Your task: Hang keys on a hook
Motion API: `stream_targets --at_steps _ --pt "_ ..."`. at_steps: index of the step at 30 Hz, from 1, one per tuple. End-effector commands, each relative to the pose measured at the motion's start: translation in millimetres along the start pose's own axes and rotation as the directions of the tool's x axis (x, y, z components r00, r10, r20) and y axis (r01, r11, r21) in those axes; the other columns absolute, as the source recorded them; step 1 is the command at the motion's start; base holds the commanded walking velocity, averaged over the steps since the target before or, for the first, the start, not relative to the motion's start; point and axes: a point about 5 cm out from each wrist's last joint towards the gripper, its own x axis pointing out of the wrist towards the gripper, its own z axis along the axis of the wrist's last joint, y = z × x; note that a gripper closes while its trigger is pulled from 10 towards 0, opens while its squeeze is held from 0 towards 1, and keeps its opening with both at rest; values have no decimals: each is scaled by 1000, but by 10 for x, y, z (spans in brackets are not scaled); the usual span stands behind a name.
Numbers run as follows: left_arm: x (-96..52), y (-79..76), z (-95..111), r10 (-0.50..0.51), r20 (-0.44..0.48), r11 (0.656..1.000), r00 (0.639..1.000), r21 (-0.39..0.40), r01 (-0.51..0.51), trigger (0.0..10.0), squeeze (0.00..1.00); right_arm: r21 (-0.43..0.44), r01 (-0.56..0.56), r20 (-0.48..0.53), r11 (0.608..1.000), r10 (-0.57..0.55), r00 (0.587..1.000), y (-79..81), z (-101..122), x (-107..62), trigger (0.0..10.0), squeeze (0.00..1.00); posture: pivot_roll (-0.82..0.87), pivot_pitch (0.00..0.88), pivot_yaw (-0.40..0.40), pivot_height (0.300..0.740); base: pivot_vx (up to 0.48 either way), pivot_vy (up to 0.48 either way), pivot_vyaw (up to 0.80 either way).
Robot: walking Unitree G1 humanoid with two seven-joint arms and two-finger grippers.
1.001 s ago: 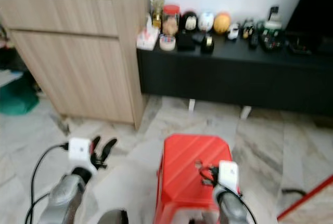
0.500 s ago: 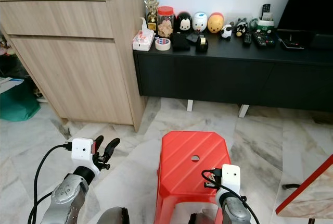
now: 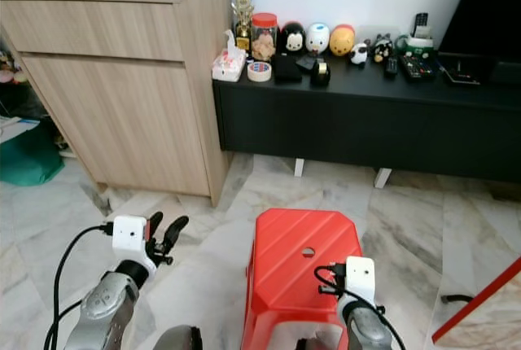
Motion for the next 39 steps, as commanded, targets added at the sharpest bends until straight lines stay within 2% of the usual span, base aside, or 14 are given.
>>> stream_targets --at_steps 1,23,25,39 --pt "6 -13 1 -5 1 1000 1000 -8 5 10000 0 0 2 11 1000 -2 1000 -4 38 12 10000 0 45 0 -26 627 240 0 0" --pt "3 -18 -4 -13 -1 1000 1000 -9 13 10000 0 18 33 17 999 -33 999 -22 51 14 10000 0 44 0 -24 627 0 0 0" --pt "4 -14 -1 -12 0 1000 1000 -9 12 10000 0 20 40 21 999 -40 999 -24 57 16 10000 0 44 0 -24 617 0 0 0" --pt "0 -30 -12 -23 -5 1000 1000 -13 23 10000 0 17 45 80 999 -46 996 8 163 36 10000 0 44 0 -25 613 0 0 0"
